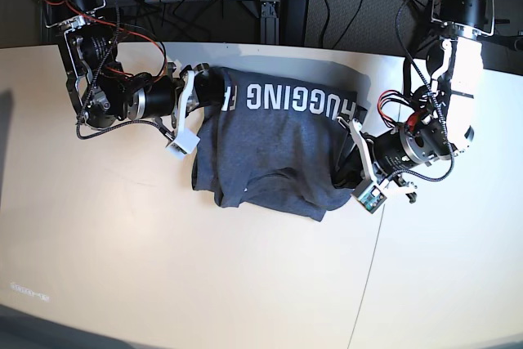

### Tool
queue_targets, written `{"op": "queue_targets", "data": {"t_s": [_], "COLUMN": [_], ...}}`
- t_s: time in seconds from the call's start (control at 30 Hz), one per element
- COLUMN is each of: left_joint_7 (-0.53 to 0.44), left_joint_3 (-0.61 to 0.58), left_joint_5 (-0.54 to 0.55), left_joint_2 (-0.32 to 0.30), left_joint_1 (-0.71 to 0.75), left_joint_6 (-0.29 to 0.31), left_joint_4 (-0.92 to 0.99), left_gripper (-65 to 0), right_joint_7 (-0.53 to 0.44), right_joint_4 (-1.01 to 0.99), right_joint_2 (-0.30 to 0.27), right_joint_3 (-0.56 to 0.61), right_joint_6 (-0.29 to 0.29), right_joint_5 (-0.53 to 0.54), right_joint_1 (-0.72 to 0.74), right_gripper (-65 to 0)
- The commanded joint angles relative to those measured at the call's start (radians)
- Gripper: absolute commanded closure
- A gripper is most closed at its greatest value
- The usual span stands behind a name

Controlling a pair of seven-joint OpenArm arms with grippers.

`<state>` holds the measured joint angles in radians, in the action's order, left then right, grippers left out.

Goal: Fold the T-shirt properly

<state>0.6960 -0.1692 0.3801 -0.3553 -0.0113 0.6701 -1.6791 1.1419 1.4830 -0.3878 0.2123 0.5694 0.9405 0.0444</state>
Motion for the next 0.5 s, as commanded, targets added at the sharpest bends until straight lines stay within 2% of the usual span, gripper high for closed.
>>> {"op": "queue_targets", "data": {"t_s": [0.0,0.1,0.23,0.3,0.37,0.47], "left_joint_7": [-0.016,-0.01,0.024,0.06,0.137,0.245], "left_joint_3": [0.007,0.028,0.104,0.166,0.239,0.348], "left_joint_5": [0.011,0.029,0.134,0.23,0.349,0.505], "left_joint_2": [-0.02,-0.054,-0.087,-0.097,-0.097,-0.097], "left_joint_1": [-0.019,-0.019,-0.019,-0.018,-0.008,0.053], "left_joint_6": [0.028,0.028,0.028,0.028,0.028,0.028], "left_joint_4": [-0.014,-0.014,-0.014,-0.014,-0.014,-0.016], "left_gripper": [0.0,0.0,0.0,0.0,0.0,0.0], "right_joint_7": [-0.001,-0.019,-0.023,-0.018,0.005,0.037], "right_joint_4": [0.023,0.043,0.047,0.047,0.047,0.047], "right_joint_2": [-0.014,-0.014,-0.014,-0.016,-0.026,-0.065], "right_joint_3": [-0.014,-0.061,-0.151,-0.193,-0.224,-0.256], "right_joint_6": [0.011,0.011,0.011,0.011,0.011,0.012], "right_joint_5": [-0.007,-0.018,-0.017,-0.014,0.019,0.056], "right_joint_1": [0.014,0.014,0.013,0.013,0.013,-0.003], "right_gripper": [0.0,0.0,0.0,0.0,0.0,0.0]}}
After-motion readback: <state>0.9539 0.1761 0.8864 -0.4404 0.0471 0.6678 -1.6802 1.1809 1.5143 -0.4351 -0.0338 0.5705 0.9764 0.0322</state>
